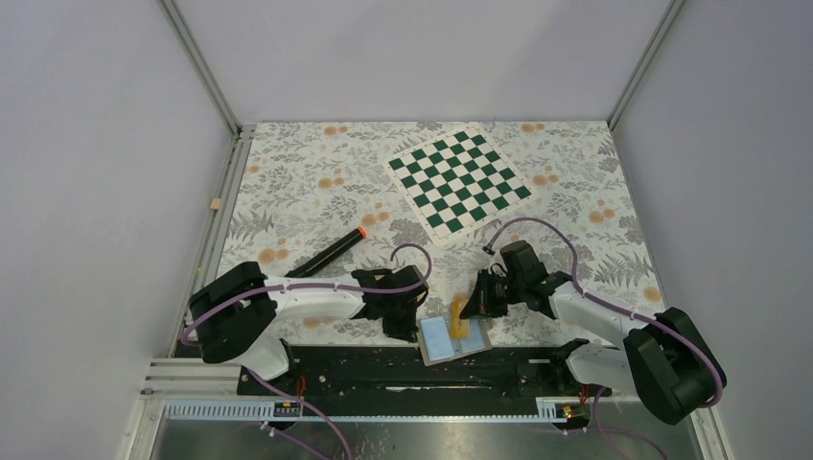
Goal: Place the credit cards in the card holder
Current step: Insert the credit card into the card holder.
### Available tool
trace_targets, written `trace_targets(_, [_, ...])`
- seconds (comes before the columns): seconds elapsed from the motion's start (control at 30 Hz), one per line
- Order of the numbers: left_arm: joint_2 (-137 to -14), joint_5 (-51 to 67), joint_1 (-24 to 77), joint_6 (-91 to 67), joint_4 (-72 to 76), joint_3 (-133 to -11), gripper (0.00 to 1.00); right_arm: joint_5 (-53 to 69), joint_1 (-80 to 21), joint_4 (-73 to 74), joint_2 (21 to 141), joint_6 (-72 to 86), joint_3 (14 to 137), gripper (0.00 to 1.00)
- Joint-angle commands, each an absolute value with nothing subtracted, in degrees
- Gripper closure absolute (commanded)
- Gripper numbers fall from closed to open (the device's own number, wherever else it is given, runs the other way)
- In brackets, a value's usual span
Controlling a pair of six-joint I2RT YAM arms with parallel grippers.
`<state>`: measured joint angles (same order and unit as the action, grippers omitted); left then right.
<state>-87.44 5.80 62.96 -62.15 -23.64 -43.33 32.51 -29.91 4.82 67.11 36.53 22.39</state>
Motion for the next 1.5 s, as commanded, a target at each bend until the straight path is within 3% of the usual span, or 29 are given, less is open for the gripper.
trace_targets(0.0, [-88.99,1.95,63.19,-60.75,-26.64,-45.59,1.00,33.14,-29.75,5.36,66.26,36.54,22.27,1.00])
trace_targets(0.5, [-89.73,1.67,63.59,-60.07,-27.49,-46.58,1.00,28.62,-29.69,11.26,60.77,35.58,23.82,1.00])
trace_targets(1.47, [-92.37,2.29,64.68,-59.25,-28.10,-48.49,1.00,36.15,-29.79,-3.25,69.02,41.37,17.99,1.00])
